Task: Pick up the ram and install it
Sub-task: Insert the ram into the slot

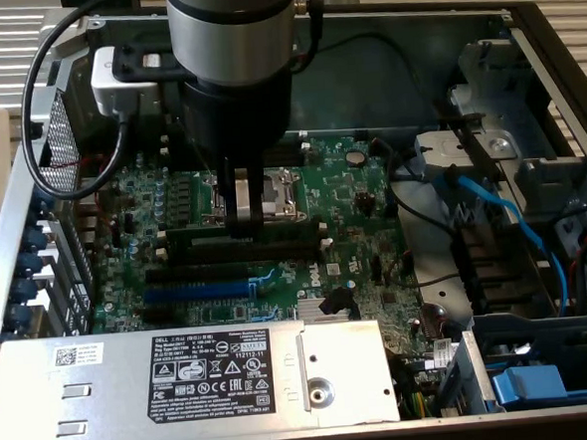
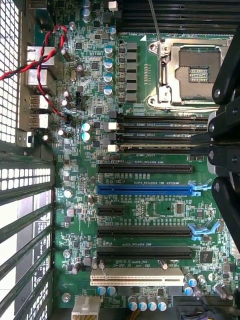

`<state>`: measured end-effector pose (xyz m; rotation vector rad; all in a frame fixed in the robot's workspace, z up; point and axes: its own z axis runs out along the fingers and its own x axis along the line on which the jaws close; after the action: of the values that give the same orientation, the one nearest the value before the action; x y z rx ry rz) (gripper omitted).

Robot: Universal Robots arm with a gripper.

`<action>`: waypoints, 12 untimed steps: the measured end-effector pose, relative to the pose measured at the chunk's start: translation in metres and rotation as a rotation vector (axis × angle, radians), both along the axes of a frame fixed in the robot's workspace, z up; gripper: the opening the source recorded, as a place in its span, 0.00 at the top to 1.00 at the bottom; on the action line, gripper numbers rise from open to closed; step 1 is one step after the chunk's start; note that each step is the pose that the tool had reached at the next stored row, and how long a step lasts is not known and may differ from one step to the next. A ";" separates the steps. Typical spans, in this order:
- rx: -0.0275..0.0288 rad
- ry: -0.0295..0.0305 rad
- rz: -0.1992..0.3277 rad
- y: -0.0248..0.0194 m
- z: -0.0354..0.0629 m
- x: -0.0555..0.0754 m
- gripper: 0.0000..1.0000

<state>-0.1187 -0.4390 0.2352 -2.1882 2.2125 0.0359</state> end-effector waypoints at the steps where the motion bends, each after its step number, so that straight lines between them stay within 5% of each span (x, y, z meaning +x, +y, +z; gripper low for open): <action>1: 0.0000 0.0000 0.000 0.0000 0.0000 0.000 0.88; 12: -0.0001 -0.0001 -0.002 -0.0008 0.0000 0.000 0.88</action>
<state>-0.1188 -0.4398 0.2352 -2.1856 2.2151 0.0357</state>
